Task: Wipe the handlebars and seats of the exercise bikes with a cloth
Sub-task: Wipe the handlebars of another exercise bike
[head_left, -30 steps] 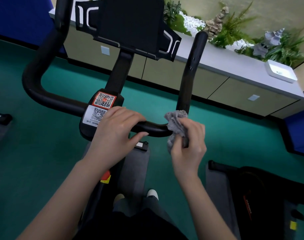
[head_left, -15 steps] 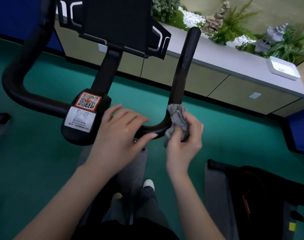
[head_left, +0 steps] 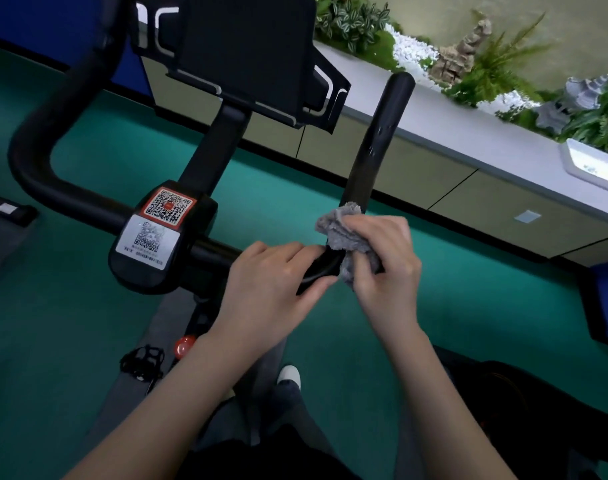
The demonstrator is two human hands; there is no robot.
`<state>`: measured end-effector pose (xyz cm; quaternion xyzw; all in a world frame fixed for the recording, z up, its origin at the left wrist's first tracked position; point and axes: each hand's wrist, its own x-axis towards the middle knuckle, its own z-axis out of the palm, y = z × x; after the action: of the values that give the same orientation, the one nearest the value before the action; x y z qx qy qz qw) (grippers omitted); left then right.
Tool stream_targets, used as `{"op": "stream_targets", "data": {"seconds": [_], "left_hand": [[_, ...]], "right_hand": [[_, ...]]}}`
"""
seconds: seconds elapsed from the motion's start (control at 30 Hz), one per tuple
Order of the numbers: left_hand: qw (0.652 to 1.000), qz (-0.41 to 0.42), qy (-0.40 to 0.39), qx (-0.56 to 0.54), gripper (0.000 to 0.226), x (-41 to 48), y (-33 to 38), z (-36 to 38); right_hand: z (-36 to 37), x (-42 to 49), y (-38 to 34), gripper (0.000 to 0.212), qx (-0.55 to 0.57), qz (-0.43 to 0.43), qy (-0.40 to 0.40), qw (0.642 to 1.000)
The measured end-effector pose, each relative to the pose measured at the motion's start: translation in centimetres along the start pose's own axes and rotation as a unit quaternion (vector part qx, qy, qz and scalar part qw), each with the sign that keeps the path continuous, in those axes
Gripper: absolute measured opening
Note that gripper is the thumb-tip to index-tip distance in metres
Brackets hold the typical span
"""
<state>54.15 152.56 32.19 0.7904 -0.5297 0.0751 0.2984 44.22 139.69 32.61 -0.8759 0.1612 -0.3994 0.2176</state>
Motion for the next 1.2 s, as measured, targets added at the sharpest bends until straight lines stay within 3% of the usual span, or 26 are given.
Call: {"op": "stream_targets", "data": {"seconds": [0.13, 0.27, 0.4, 0.47, 0.63, 0.83, 0.93, 1.07, 1.13, 1.2], "left_hand": [[1.0, -0.018, 0.013, -0.021, 0.029, 0.0, 0.2, 0.2], [0.999, -0.027, 0.02, -0.02, 0.029, 0.0, 0.2, 0.1], [0.999, -0.028, 0.002, -0.032, 0.032, 0.0, 0.1, 0.0], [0.999, -0.029, 0.002, -0.034, 0.031, 0.1, 0.1, 0.0], [0.999, -0.03, 0.011, -0.031, 0.03, 0.0, 0.1, 0.1], [0.999, -0.025, 0.025, -0.026, 0.031, 0.0, 0.1, 0.2], [0.999, -0.027, 0.026, -0.029, 0.03, 0.0, 0.0, 0.3], [0.999, -0.032, 0.016, -0.027, 0.031, 0.0, 0.0, 0.2], [0.999, -0.035, 0.014, -0.022, 0.031, 0.0, 0.0, 0.2], [0.999, -0.036, 0.015, -0.02, 0.031, 0.0, 0.0, 0.1]], "right_hand": [[-0.6, 3.2, 1.7, 0.046, -0.052, 0.018, -0.013, 0.998], [-1.2, 5.7, 1.7, 0.041, -0.02, 0.023, -0.021, 0.999], [-1.4, 5.6, 0.6, 0.041, 0.011, -0.059, -0.186, 0.981], [-1.4, 6.3, 0.8, 0.041, -0.012, -0.078, -0.226, 0.971], [-1.3, 10.0, 2.5, 0.039, -0.109, -0.066, -0.208, 0.97], [-0.1, 6.8, 0.7, 0.043, -0.032, -0.108, -0.23, 0.967], [-0.3, 6.5, 1.6, 0.041, -0.045, -0.08, -0.178, 0.98], [-0.2, 5.3, 2.4, 0.034, -0.017, 0.027, -0.007, 0.999], [0.4, 2.8, 1.8, 0.03, 0.057, 0.129, 0.084, 0.986], [1.4, 0.0, 0.5, 0.032, 0.133, 0.24, 0.154, 0.949]]}}
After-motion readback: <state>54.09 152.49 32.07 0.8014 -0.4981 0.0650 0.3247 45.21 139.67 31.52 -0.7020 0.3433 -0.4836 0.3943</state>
